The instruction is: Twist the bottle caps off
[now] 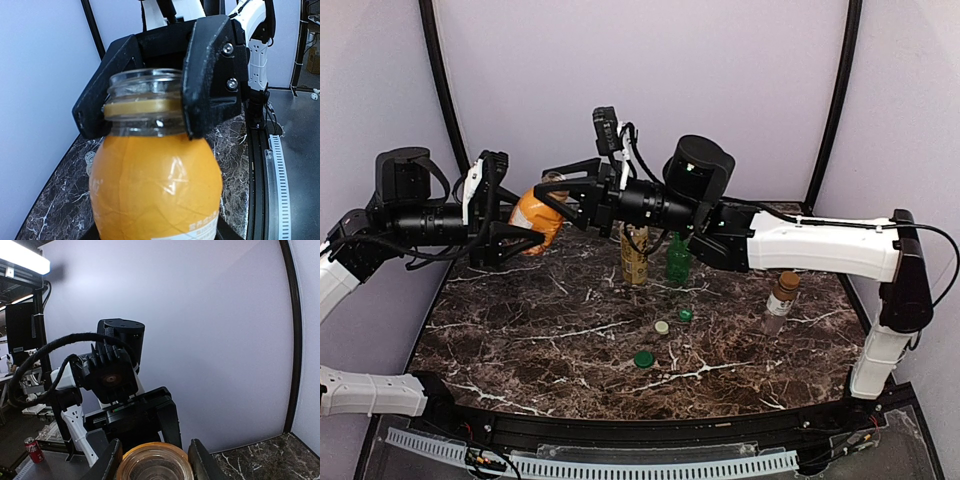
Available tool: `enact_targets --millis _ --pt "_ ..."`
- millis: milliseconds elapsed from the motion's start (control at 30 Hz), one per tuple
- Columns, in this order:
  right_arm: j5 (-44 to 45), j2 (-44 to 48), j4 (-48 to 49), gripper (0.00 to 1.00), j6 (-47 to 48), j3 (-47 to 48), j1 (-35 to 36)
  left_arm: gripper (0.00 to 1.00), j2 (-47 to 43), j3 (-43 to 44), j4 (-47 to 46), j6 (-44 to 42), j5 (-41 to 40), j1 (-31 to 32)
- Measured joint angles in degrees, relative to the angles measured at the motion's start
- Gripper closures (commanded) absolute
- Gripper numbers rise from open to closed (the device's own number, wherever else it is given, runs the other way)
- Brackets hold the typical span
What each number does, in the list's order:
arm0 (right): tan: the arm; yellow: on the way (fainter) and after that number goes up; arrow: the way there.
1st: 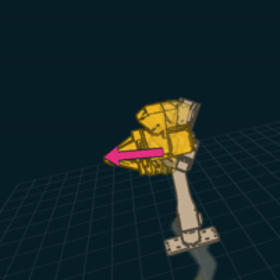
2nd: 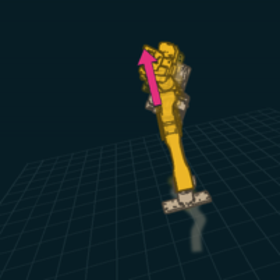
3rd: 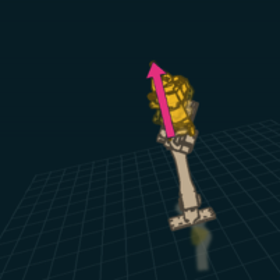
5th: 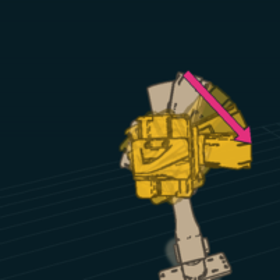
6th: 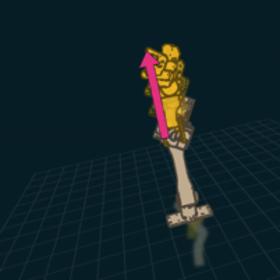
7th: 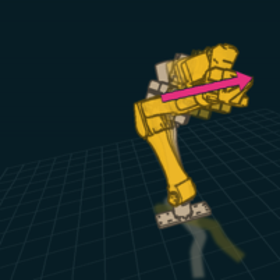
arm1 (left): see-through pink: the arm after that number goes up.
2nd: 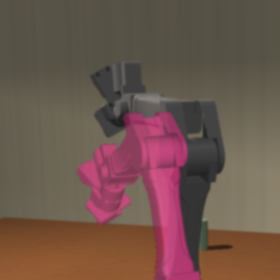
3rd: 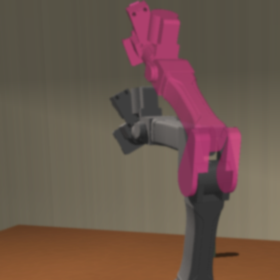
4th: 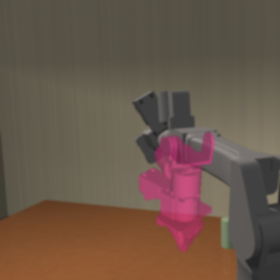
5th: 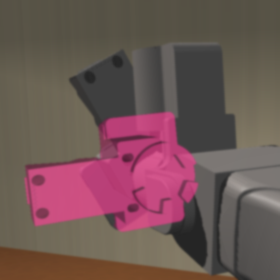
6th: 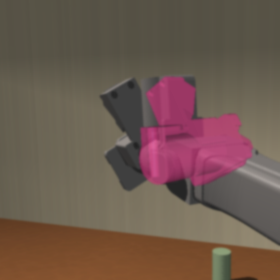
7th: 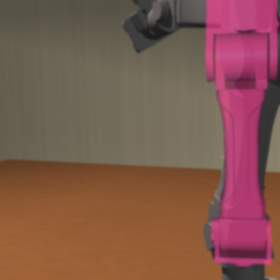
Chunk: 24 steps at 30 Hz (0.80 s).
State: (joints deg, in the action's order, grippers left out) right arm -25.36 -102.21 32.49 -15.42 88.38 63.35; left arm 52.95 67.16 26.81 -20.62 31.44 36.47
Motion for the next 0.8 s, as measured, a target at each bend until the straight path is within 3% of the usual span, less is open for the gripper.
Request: enact_targets --millis 100,133,200,233,267,333,567,800 --pt "-0.11 0.00 0.00 1.00 0.15 0.02 -0.02 0.89 0.02 0.09 0.09 0.04 0.00 0.00" --pt "-0.13 0.00 0.00 1.00 0.13 0.02 -0.04 0.82 0.02 0.09 0.09 0.04 0.00 0.00" --pt "-0.17 0.00 0.00 1.00 0.09 0.02 -0.04 0.60 0.02 0.09 0.09 0.04 -0.02 0.00" --pt "-0.20 0.02 -0.02 1.00 0.11 0.02 -0.11 0.28 0.00 0.09 0.09 0.04 -0.04 0.00" --pt "-0.22 0.07 -0.13 1.00 0.15 0.02 -0.13 0.08 0.00 0.09 0.09 0.04 -0.17 0.00" --pt "-0.37 0.50 -1.49 1.00 0.76 0.02 -0.31 0.02 0.00 0.07 0.07 -0.07 -0.87 -0.02" --pt "4.04 8.31 -18.53 1.00 9.60 -0.83 -3.37 0.01 -1.99 -2.34 -1.09 -0.42 -7.61 -0.04" --pt "3.54 20.90 -48.06 1.00 33.35 -0.85 -12.35 0.01 -4.87 -5.16 -1.44 -2.38 -12.46 -0.98"
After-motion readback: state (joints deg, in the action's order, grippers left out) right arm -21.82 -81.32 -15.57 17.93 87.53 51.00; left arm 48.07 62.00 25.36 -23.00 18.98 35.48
